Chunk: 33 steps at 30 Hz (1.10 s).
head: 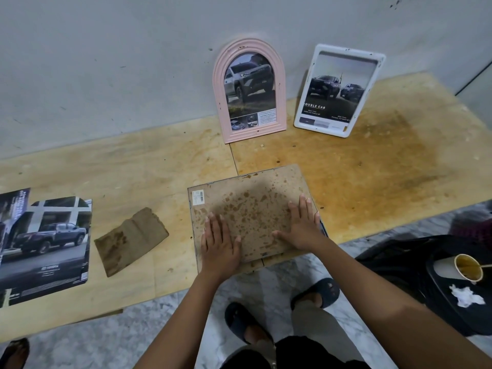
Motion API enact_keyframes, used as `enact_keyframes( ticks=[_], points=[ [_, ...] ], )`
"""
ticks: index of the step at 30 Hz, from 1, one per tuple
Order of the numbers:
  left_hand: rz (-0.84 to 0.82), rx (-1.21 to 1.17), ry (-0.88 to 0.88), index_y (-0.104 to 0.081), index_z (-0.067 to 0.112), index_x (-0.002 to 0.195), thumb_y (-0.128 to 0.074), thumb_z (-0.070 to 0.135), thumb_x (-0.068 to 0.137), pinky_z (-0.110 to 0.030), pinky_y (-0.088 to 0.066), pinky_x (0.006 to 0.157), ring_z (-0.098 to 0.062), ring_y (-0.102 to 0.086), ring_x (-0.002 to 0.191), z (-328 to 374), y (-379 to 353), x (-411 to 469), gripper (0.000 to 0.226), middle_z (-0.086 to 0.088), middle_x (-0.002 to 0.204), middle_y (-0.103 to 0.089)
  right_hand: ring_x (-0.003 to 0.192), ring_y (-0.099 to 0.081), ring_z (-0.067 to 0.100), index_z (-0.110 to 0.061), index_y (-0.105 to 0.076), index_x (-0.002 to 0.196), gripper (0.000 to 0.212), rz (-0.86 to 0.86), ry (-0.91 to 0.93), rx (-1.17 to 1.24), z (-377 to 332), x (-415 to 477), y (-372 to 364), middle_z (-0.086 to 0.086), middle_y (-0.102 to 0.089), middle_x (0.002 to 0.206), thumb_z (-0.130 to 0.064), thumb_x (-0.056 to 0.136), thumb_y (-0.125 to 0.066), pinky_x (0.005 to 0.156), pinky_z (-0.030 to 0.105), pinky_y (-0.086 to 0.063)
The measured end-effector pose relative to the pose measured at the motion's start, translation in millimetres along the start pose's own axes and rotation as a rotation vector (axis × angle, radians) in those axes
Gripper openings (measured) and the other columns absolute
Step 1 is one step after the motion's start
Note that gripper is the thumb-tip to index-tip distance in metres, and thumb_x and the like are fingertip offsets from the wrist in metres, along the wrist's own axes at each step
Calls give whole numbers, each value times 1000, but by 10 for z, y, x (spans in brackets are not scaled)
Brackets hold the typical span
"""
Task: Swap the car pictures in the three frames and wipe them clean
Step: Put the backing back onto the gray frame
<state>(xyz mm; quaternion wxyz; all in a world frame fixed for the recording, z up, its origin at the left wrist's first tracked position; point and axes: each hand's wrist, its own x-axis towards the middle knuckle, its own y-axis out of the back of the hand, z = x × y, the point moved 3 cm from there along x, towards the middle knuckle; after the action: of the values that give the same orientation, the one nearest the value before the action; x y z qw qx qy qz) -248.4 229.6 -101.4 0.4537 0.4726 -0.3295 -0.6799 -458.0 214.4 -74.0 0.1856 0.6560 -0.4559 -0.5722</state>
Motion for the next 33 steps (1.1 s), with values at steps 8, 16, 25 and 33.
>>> enact_keyframes(
  ticks=[8,16,25,33],
  points=[
    [-168,137,7,-35,1,140,-8,68,84,-52,-28,109,-45,-25,137,22,267,78,91,-28,147,-28,144,7,36,-18,-9,146,110,87,57,-134,-97,69,232,17,9,155,-64,66,-70,117,49,-8],
    [-368,49,92,15,24,148,-58,42,88,-57,-2,113,-42,26,137,131,453,375,96,-17,150,31,137,31,37,-26,24,146,140,-100,69,-165,-188,286,445,17,36,148,-55,58,-81,115,51,5],
    [-468,48,160,19,25,146,-57,42,88,-56,0,113,-40,32,134,167,414,416,97,-14,146,40,130,41,39,-26,28,143,142,-209,2,-152,-255,399,414,16,49,139,-45,59,-85,114,55,10],
    [-398,16,89,22,23,145,-50,50,89,-54,7,112,-39,33,134,69,393,347,95,-13,146,39,129,44,34,-29,25,144,139,-145,108,-96,-113,320,392,14,45,143,-57,57,-80,114,52,15]
  ],
)
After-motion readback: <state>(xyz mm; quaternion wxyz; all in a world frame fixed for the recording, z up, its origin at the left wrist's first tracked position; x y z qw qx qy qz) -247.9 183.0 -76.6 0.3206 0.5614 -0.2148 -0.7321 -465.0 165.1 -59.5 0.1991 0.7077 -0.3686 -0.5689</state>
